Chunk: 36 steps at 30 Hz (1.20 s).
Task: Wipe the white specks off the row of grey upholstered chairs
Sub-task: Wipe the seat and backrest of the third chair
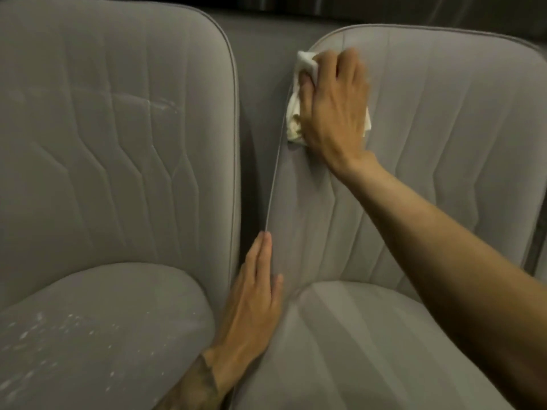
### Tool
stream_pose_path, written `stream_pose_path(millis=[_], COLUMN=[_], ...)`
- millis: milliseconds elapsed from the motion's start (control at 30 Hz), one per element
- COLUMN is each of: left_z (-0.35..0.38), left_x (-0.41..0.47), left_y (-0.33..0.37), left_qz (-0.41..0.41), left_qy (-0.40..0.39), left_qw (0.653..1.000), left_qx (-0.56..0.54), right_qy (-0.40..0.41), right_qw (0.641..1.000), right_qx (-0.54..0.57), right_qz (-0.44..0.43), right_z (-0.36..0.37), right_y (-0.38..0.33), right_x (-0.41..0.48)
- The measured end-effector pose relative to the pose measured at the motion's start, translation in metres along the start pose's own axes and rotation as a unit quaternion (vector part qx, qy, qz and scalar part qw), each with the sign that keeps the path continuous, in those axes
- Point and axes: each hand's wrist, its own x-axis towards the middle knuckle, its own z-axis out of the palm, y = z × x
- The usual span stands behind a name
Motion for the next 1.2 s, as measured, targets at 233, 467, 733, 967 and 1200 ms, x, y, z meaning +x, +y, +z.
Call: stream_pose_path(millis=[233,467,733,967,1200], left_z=[-0.017,-0.023,-0.020,-0.018,-0.013], left_x=[-0.053,-0.087,-0.085,-0.086,-0.088], left_y=[-0.017,-0.024,-0.022,-0.022,-0.021], left_qz=[-0.007,0.101,0.098,0.076,0.035], left_qy=[-0.119,-0.119,-0.091,-0.096,-0.082], left_qw=[0.989,0.964,0.963,0.971,0.981], left_qx=[0.083,0.215,0.232,0.205,0.170], right_qy=[-0.094,-0.043,-0.113,-0.025,-0.223], right_qw=[0.981,0.998,0.971,0.998,0.962], right_qx=[0.029,0.023,0.034,0.027,0.139], right_qz=[-0.168,-0.045,-0.206,-0.043,-0.069], right_z=[-0.023,-0.005,-0.014,-0.004,-0.023], right_y=[0.004,-0.012,-0.008,-0.003,-0.008], right_x=[-0.048,-0.046,-0.075,-0.014,-0.232])
